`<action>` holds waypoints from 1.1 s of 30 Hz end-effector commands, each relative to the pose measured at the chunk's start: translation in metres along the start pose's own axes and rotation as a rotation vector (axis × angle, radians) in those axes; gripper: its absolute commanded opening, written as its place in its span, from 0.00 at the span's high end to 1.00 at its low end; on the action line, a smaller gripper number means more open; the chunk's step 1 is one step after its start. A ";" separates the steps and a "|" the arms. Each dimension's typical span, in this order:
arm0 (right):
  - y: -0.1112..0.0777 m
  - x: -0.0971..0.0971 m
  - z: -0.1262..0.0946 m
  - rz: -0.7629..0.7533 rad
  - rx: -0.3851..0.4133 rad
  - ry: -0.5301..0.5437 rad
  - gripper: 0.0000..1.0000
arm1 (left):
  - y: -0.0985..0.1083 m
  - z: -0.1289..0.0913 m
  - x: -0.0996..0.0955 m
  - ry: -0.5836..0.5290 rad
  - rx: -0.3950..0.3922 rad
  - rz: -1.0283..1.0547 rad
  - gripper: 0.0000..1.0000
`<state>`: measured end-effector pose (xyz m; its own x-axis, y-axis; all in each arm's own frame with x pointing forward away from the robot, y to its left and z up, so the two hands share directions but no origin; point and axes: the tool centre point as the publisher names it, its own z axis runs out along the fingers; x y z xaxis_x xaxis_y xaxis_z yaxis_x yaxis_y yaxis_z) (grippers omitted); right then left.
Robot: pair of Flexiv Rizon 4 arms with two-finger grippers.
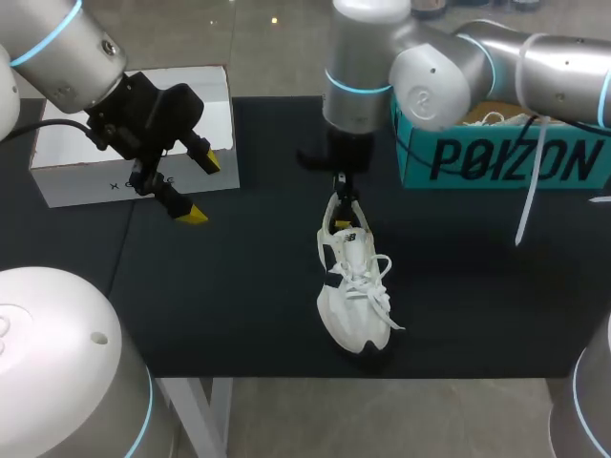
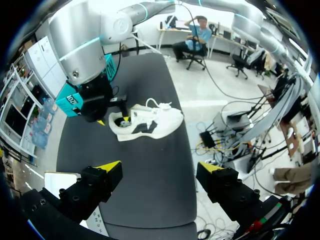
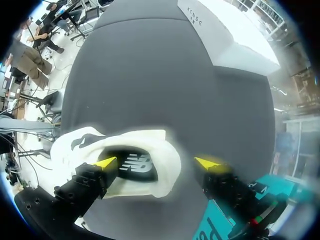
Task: Take the shoe out of the shoebox, open the shoe tongue, remove and reinsert the insole, then place the shoe into the shoebox
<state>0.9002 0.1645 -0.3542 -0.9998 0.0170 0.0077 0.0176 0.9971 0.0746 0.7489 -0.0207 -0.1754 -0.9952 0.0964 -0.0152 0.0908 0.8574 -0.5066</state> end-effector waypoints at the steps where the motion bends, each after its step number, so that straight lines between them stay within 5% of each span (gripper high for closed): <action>1: 0.000 -0.003 0.003 0.003 0.001 -0.002 0.00 | 0.000 0.000 -0.001 0.002 -0.002 0.000 0.00; 10: -0.002 -0.010 0.005 0.021 0.008 -0.025 0.00 | 0.000 0.000 -0.001 0.002 -0.002 0.000 0.00; 12: -0.003 -0.011 0.005 0.024 0.008 -0.029 0.52 | 0.000 0.000 -0.001 0.002 -0.002 0.000 0.00; 15: -0.004 -0.014 0.004 0.028 0.001 -0.044 0.71 | 0.000 0.000 -0.001 0.002 -0.002 0.000 0.00; 27: -0.008 -0.017 0.002 0.030 -0.016 -0.079 0.79 | 0.000 0.000 -0.001 0.002 -0.002 0.000 0.00; 33: -0.006 -0.015 -0.002 0.025 -0.015 -0.091 1.00 | 0.000 0.000 -0.001 0.002 -0.002 0.000 0.00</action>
<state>0.9191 0.1582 -0.3567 -0.9962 0.0487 -0.0725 0.0419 0.9948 0.0926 0.7489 -0.0207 -0.1754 -0.9952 0.0964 -0.0152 0.0908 0.8574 -0.5066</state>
